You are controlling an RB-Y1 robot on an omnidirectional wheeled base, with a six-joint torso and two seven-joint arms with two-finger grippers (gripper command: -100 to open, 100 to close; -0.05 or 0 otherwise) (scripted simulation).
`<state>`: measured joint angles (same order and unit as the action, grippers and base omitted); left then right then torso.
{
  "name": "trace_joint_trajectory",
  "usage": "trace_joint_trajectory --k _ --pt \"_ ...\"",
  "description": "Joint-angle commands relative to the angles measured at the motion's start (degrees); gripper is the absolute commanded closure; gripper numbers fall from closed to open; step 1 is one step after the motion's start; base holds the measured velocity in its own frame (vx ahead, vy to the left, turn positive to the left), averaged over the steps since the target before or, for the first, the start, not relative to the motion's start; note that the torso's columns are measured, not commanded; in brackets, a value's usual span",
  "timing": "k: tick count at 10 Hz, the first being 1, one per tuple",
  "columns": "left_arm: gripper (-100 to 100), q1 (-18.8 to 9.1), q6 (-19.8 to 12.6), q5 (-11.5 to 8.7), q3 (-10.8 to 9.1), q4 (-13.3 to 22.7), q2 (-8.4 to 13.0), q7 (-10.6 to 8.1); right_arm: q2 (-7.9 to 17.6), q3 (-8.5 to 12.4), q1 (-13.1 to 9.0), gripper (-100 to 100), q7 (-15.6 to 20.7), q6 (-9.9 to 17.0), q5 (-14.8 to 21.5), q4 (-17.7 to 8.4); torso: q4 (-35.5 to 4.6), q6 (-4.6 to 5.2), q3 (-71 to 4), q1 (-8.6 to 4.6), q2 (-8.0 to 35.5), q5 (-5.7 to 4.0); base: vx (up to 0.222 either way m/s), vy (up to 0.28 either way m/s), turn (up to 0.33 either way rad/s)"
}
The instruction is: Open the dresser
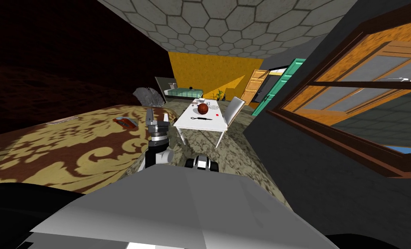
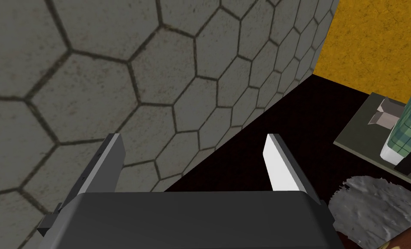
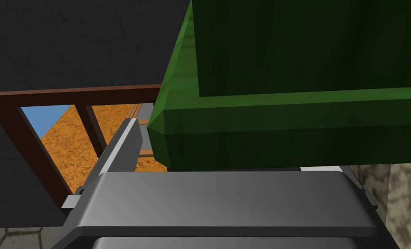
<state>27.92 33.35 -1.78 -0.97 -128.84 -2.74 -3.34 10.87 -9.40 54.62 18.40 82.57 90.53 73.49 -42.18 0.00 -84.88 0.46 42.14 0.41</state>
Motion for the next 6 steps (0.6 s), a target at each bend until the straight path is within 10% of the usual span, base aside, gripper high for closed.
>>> trace_joint_trajectory --k 1,6 --pt "0 0.0 0.0 0.0 0.0 0.0 0.0 0.0 0.0 0.0 0.2 0 0.0 -0.2 -0.1 0.2 0.0 -0.01 0.1 0.04 0.1 -0.03 0.005 -0.007 0.005" --pt "0 0.0 0.0 0.0 0.0 0.0 0.0 0.0 -0.1 -0.2 -0.1 0 0.0 -0.8 -0.2 0.0 -0.1 0.01 0.1 -0.18 0.1 -0.22 0.001 -0.003 0.001"
